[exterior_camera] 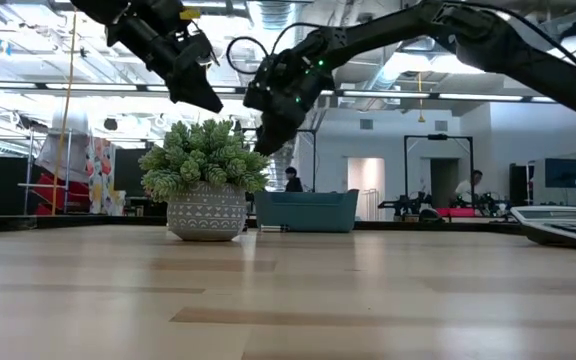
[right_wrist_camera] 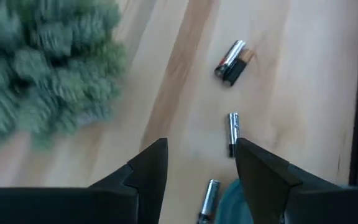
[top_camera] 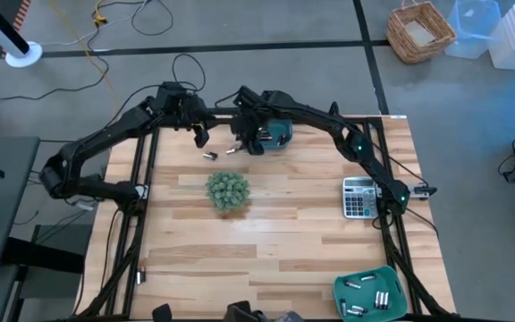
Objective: Sort batteries
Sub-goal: Put the silver battery into the green bin
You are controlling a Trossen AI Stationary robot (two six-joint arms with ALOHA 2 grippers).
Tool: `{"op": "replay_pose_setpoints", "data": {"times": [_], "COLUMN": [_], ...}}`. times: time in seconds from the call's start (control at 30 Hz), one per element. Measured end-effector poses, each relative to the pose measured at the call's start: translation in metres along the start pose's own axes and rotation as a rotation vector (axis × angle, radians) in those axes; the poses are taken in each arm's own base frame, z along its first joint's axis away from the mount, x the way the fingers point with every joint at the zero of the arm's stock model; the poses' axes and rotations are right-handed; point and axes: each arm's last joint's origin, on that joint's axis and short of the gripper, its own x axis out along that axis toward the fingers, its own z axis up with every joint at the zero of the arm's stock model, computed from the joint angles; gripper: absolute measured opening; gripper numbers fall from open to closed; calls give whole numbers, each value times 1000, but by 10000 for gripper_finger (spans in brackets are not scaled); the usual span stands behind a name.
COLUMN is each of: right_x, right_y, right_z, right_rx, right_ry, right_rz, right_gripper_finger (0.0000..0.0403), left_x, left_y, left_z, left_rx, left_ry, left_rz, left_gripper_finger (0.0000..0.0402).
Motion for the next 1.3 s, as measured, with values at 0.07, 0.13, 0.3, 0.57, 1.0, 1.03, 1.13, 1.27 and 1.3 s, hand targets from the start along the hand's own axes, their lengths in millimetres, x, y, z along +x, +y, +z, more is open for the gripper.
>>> {"op": "replay_pose_setpoints", "data": {"times": [0.07,0.13,0.3,0.57,1.0,1.03,1.13,1.27,1.3], "right_x": [-8,-12,-16,-9,27,33,47,57,60], "right_y": [4,9,29,66,140,138,132,119,117], "right_z": [1,5,18,5,-53,-56,-69,-80,-82], "right_rx": [76,124,219,336,279,279,278,289,296], "right_ry": [15,12,30,-24,-147,-130,-65,-37,-34], "right_rz": [9,8,-16,-184,-333,-330,-328,-341,-343], "right_gripper_finger": [205,205,205,205,205,205,205,205,205], "left_x": [6,15,31,35,40,40,41,42,42], "left_y": [2,5,9,15,15,14,13,10,9], "left_z": [-3,-7,-24,-50,-61,-62,-63,-63,-63], "left_rx": [-3,-11,-16,-24,-34,-38,-44,-36,-35], "left_ry": [16,34,95,106,85,92,105,106,106], "left_rz": [-24,-68,-118,-90,-79,-81,-89,-97,-99], "left_gripper_finger": [109,109,109,109,109,109,109,109,109]}}
